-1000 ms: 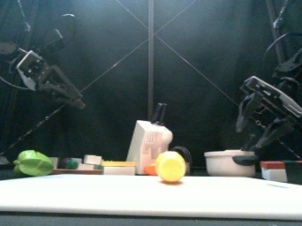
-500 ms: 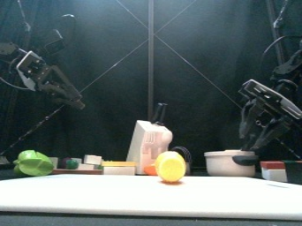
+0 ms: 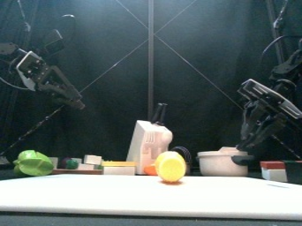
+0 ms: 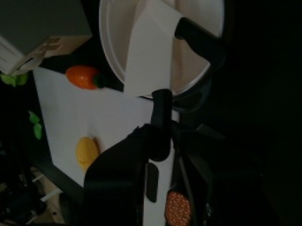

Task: Grab cleaver with left hand

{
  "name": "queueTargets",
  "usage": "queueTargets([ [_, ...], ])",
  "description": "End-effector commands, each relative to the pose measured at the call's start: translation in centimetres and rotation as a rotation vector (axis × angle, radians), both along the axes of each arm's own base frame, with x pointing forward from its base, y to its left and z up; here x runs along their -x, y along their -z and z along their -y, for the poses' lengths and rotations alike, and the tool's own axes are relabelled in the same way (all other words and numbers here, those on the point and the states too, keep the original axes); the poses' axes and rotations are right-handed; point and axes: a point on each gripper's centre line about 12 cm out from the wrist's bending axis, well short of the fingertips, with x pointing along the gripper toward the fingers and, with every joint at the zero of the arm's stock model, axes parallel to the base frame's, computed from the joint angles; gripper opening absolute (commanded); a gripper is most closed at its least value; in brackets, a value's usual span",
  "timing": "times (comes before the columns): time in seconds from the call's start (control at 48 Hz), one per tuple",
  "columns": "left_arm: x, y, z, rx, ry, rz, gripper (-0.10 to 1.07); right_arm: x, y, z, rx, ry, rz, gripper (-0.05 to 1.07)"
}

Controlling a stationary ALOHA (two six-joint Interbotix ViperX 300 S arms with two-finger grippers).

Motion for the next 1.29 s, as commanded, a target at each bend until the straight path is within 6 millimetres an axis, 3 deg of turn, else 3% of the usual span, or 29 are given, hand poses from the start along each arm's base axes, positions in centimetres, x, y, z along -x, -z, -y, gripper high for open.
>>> queueTargets([
  [0.0, -0.2, -0.4, -0.1, -0.003, -0.003, 0.013, 1.01, -0.7, -1.2, 0.3, 0.019, -0.006, 0.031, 0.6],
  [0.5, -0.2, -0.4, -0.1, -0.001, -0.005, 0.014, 1.01, -0.8, -3.7, 0.2, 0.057, -0.108, -0.037, 0.54],
  [0.917, -0.3, -0.4, 0.0, -0.001, 0.003, 0.016, 1.01, 0.5, -7.7, -0.1, 0.201, -0.224, -0.104, 0.54],
  [1.271, -0.4, -0.8, 0.0, -0.009, -0.001, 0.042, 1.01, -0.3, -7.8, -0.9, 0.295, -0.335, -0.156, 0.54],
])
